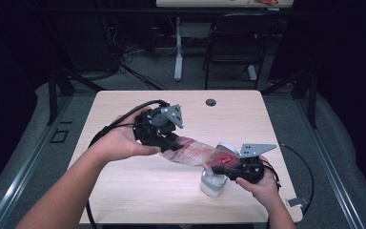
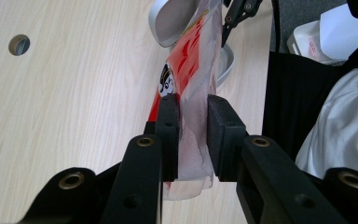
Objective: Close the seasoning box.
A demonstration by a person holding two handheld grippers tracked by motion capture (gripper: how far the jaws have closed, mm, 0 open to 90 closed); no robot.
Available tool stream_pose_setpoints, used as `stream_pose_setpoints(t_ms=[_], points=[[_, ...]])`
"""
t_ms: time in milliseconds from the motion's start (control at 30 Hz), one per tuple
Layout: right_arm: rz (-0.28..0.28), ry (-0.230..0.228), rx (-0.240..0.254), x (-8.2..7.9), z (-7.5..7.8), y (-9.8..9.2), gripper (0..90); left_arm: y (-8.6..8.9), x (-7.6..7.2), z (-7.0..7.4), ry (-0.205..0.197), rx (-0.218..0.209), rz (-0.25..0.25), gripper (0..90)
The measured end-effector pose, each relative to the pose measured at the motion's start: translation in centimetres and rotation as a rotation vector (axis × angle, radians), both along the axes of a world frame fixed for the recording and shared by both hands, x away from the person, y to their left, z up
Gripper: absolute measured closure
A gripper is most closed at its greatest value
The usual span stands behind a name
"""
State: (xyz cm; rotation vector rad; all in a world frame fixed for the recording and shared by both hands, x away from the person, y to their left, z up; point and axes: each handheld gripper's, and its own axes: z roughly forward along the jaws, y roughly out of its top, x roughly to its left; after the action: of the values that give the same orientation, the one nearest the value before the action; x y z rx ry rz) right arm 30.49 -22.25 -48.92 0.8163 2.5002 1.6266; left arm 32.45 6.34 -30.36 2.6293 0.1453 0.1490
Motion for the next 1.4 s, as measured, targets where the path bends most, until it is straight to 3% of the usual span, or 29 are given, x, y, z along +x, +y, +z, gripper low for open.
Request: stream_pose_setpoints(t_ms=[1400], points=[[-0.029,0.001,0.011,-0.4,0.4,-1.4,81.8,-1.2,0.1,0.1,-0.009,-0.010,-0.019,76.0]])
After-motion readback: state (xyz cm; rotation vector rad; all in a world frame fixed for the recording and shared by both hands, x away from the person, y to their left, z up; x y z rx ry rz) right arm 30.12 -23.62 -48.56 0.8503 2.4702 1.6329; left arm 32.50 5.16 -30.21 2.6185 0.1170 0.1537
